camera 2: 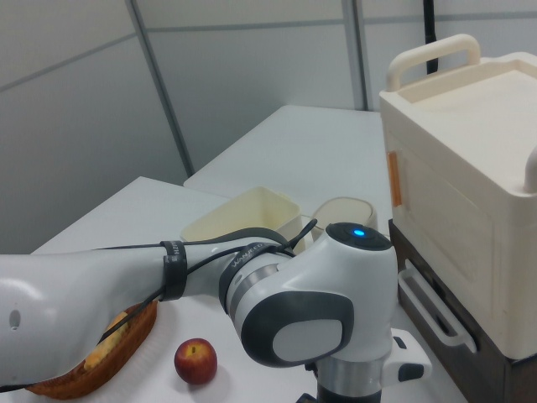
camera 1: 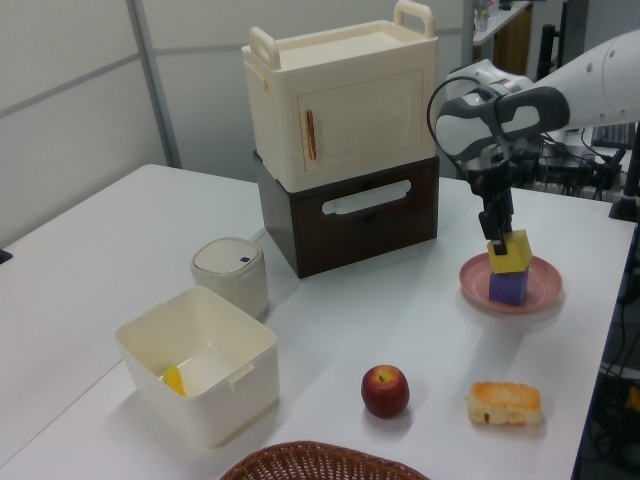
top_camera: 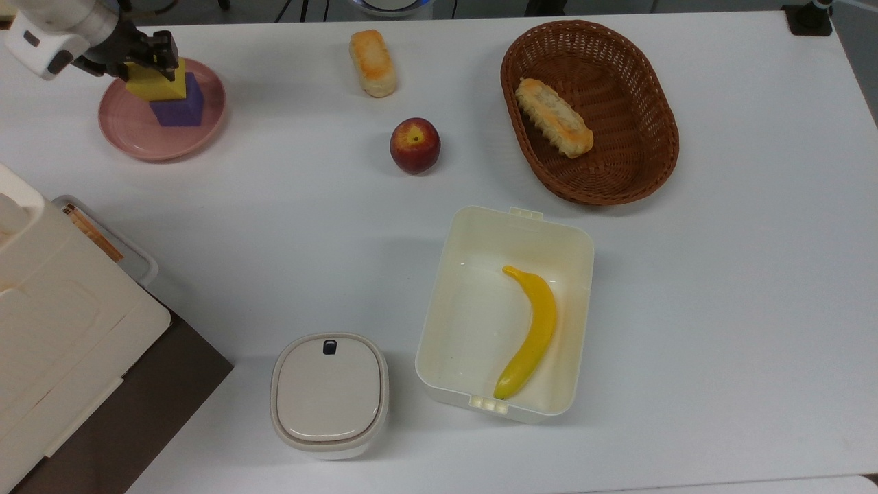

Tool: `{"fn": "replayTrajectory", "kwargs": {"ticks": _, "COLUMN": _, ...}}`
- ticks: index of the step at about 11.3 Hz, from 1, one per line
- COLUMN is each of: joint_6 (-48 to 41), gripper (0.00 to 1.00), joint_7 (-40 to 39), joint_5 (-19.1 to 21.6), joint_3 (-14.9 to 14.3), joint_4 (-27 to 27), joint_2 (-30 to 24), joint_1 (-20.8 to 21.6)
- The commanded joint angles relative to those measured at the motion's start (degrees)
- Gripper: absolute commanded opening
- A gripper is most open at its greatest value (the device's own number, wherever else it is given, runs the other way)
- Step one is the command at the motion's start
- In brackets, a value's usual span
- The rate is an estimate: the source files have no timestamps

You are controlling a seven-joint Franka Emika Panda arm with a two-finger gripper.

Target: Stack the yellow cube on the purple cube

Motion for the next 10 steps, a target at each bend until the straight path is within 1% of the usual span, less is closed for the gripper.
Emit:
{"fn": "replayTrajectory", "kwargs": {"ticks": 1, "joint_6": 0.98, "gripper": 0.89, "joint_7": -0.62, "joint_5": -1.17, "joint_3": -0.05, "joint_4": -0.37, "joint_2": -0.86, "joint_1": 0.59}}
{"fn": "replayTrajectory", "kwargs": {"ticks": 2, "joint_6": 0.63, "gripper": 1.00, "joint_7": -0.45, "joint_5": -1.17, "joint_3": 0.13, "joint_4": 0.07, "joint_2": -1.12, "joint_1": 0.59}}
{"fn": "replayTrajectory", "kwargs": {"ticks": 4, "joint_6": -1.73, "gripper": 1.00, "joint_7": -0.27, "joint_5": -1.08, "joint_3": 0.22, "joint_4": 1.73, "joint_2": -2.17, "joint_1": 0.77}}
{"fn": "replayTrajectory", "kwargs": {"ticks": 6, "joint_6": -6.64, "gripper": 1.00, "joint_7": 0.08, "joint_5": -0.91, "joint_3": 1.35, "joint_4": 5.76, "joint_2": -2.44, "joint_1": 1.03}}
{"fn": "replayTrajectory", "kwargs": {"ticks": 8, "joint_6": -10.86, "gripper": 1.00, "joint_7": 0.87, "joint_5": -0.29, "joint_3": 3.81, "joint_4": 10.33, "joint_2": -2.44, "joint_1": 1.64}}
{"fn": "replayTrajectory", "kwargs": {"ticks": 9, "joint_6": -11.15, "gripper": 1.00, "joint_7": 2.70, "joint_5": -0.29, "joint_3": 5.30, "joint_4": 11.23, "joint_2": -2.44, "joint_1": 2.78}}
{"fn": "replayTrajectory", "kwargs": {"ticks": 10, "joint_6": -10.89, "gripper": 1.00, "joint_7": 6.55, "joint_5": -0.29, "joint_3": 6.97, "joint_4": 12.10, "joint_2": -2.44, "joint_1": 4.18}}
